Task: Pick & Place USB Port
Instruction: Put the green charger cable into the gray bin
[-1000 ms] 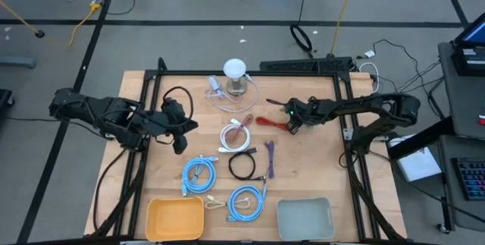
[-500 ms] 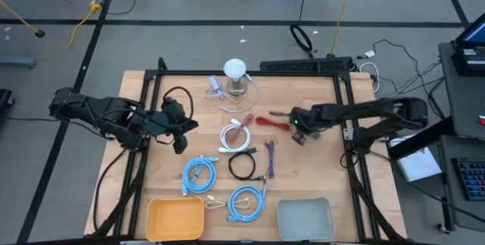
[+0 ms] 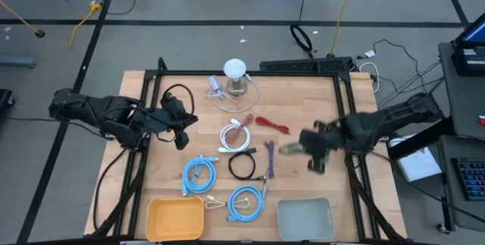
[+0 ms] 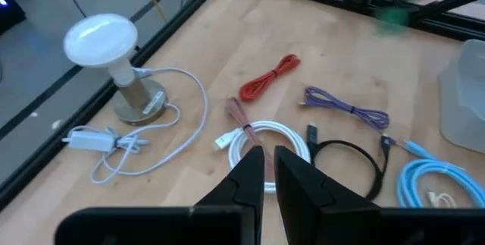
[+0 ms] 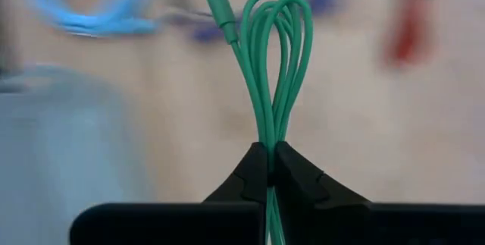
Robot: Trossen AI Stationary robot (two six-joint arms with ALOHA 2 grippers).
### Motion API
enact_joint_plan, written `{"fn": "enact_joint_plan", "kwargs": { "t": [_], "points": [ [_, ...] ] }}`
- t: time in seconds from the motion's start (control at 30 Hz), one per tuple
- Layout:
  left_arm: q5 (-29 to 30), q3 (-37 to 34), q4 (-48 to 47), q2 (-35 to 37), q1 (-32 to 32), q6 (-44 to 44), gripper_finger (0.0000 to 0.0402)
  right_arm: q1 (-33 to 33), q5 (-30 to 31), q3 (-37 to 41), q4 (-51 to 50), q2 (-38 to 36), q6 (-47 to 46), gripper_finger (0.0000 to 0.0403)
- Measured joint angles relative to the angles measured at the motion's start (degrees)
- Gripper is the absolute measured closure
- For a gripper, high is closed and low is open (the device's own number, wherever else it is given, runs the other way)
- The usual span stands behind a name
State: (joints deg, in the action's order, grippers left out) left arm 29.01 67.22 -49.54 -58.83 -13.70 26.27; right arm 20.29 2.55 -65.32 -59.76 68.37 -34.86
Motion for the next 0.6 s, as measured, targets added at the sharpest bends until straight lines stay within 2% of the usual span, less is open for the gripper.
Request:
{"fn": "enact_joint_plan", "kwargs": {
  "t": [0.17, 0.4, 0.6],
  "points": [
    [-0.42, 0.0, 0.02, 0.0, 2.54, -0.66, 0.0364, 11.73, -0.41, -2.84, 4.39, 8.87, -7.56, 0.0402],
    [-2.02, 0.0, 0.1, 0.0, 4.65, -2.17, 0.0364, 20.13, -3.88, -8.94, 7.89, 19.76, -14.65, 0.0402],
    [-3.71, 0.04, 0.28, -1.46, 6.06, -2.11, 0.0364, 25.59, 0.72, -14.99, 9.76, 23.49, -20.18, 0.0402]
  ]
}}
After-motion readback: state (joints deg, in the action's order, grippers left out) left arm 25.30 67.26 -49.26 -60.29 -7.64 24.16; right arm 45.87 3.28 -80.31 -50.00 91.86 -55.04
